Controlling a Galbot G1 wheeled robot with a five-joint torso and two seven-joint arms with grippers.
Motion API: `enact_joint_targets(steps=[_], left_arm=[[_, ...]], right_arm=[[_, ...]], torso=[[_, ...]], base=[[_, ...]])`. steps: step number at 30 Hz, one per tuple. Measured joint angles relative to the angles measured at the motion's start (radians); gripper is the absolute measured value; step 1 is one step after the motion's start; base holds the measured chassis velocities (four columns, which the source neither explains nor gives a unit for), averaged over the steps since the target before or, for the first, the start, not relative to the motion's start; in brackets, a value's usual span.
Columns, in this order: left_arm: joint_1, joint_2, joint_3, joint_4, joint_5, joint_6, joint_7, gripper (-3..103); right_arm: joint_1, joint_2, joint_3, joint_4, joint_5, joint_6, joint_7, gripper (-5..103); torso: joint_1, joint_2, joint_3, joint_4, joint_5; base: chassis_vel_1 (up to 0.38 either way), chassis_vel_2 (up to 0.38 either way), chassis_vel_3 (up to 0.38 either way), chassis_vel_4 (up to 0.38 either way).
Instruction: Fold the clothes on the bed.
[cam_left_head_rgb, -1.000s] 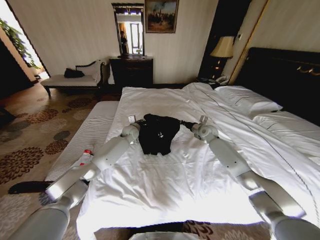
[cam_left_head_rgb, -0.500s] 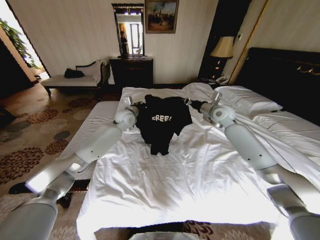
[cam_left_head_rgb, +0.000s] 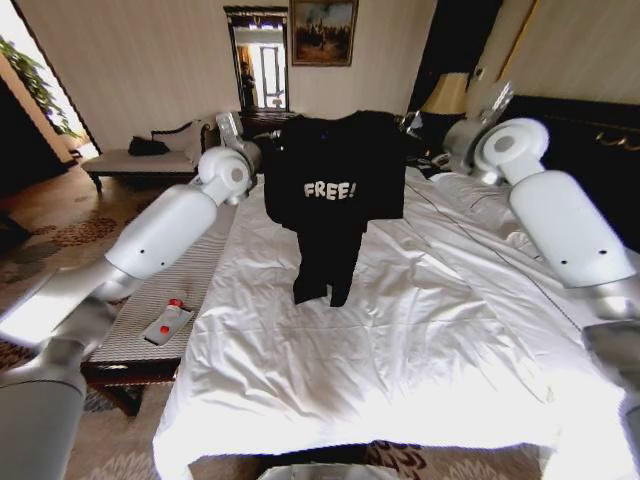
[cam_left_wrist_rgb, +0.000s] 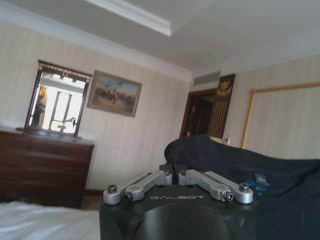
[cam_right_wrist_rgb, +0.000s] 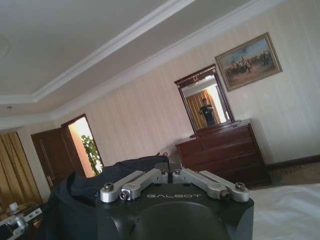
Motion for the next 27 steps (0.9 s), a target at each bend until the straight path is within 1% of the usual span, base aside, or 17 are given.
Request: enact_joint_targets(steps=[2, 3, 5, 8, 9, 13, 14, 17, 20, 21, 22, 23, 25, 26, 27], left_arm=[[-0.022, 0.024, 0.005, -0.027, -0.024, 0.001, 0.000, 1], [-0.022, 0.024, 0.005, -0.027, -0.024, 0.001, 0.000, 1], [-0.028, 0.056, 0.007, -0.066, -0.044, 0.002, -0.005, 1], [-0.020, 0.123, 0.007, -0.137, -0.067, 0.004, -0.014, 1], [-0.020, 0.123, 0.007, -0.137, -0.067, 0.004, -0.014, 1], [0.010, 0.225, -0.021, -0.248, -0.102, 0.007, -0.030, 1], [0.010, 0.225, -0.021, -0.248, -0.102, 0.007, -0.030, 1], [0.065, 0.297, -0.099, -0.376, -0.151, 0.015, -0.055, 1], [0.138, 0.385, -0.208, -0.517, -0.201, 0.023, -0.068, 1], [0.138, 0.385, -0.208, -0.517, -0.201, 0.023, -0.068, 1], [0.174, 0.429, -0.252, -0.564, -0.224, 0.025, -0.068, 1], [0.201, 0.459, -0.286, -0.594, -0.238, 0.027, -0.067, 1], [0.305, 0.541, -0.389, -0.659, -0.259, 0.028, -0.058, 1], [0.305, 0.541, -0.389, -0.659, -0.259, 0.028, -0.058, 1], [0.362, 0.580, -0.432, -0.689, -0.269, 0.029, -0.055, 1]], right_arm=[[0.017, -0.011, -0.005, 0.007, 0.013, -0.002, 0.001, 0], [0.017, -0.011, -0.005, 0.007, 0.013, -0.002, 0.001, 0], [0.024, -0.024, -0.007, 0.022, 0.026, -0.003, 0.004, 0], [0.026, -0.049, -0.004, 0.058, 0.052, -0.007, 0.010, 0], [0.026, -0.049, -0.004, 0.058, 0.052, -0.007, 0.010, 0], [0.006, -0.093, 0.033, 0.153, 0.097, -0.015, 0.032, 0], [0.006, -0.093, 0.033, 0.153, 0.097, -0.015, 0.032, 0], [-0.035, -0.131, 0.097, 0.266, 0.145, -0.025, 0.068, 0], [-0.086, -0.183, 0.170, 0.386, 0.201, -0.034, 0.106, 0], [-0.086, -0.183, 0.170, 0.386, 0.201, -0.034, 0.106, 0], [-0.108, -0.204, 0.194, 0.429, 0.225, -0.035, 0.120, 0], [-0.120, -0.214, 0.206, 0.451, 0.236, -0.036, 0.127, 0], [-0.160, -0.243, 0.241, 0.516, 0.263, -0.038, 0.146, 0], [-0.160, -0.243, 0.241, 0.516, 0.263, -0.038, 0.146, 0], [-0.186, -0.255, 0.266, 0.547, 0.284, -0.039, 0.163, 0]], torso=[[0.000, 0.000, 0.000, 0.0000, 0.0003], [0.000, 0.000, 0.000, 0.0000, 0.0003], [0.000, 0.000, 0.000, -0.0001, 0.0002], [0.000, 0.000, 0.000, 0.0005, 0.0001], [0.000, 0.000, 0.000, 0.0005, 0.0001], [0.000, 0.000, 0.000, 0.0005, -0.0003], [0.000, 0.000, 0.000, 0.0005, -0.0003], [0.000, 0.000, 0.000, 0.0004, -0.0004], [0.000, 0.000, 0.000, -0.0004, 0.0000], [0.000, 0.000, 0.000, -0.0004, 0.0000], [0.000, 0.000, 0.000, -0.0002, 0.0000], [0.000, 0.000, 0.000, -0.0002, -0.0001], [0.000, 0.000, 0.000, 0.0004, -0.0001], [0.000, 0.000, 0.000, 0.0004, -0.0001], [0.000, 0.000, 0.000, 0.0008, -0.0004]], base=[[0.000, 0.000, 0.000, 0.000], [0.000, 0.000, 0.000, 0.000], [0.000, 0.000, 0.000, 0.000], [0.000, 0.000, 0.000, 0.000], [0.000, 0.000, 0.000, 0.000], [0.000, 0.000, 0.000, 0.000], [0.000, 0.000, 0.000, 0.000], [0.000, 0.000, 0.000, 0.000], [0.000, 0.000, 0.000, 0.000], [0.000, 0.000, 0.000, 0.000], [0.000, 0.000, 0.000, 0.000], [0.000, 0.000, 0.000, 0.000], [0.000, 0.000, 0.000, 0.000], [0.000, 0.000, 0.000, 0.000], [0.000, 0.000, 0.000, 0.000]])
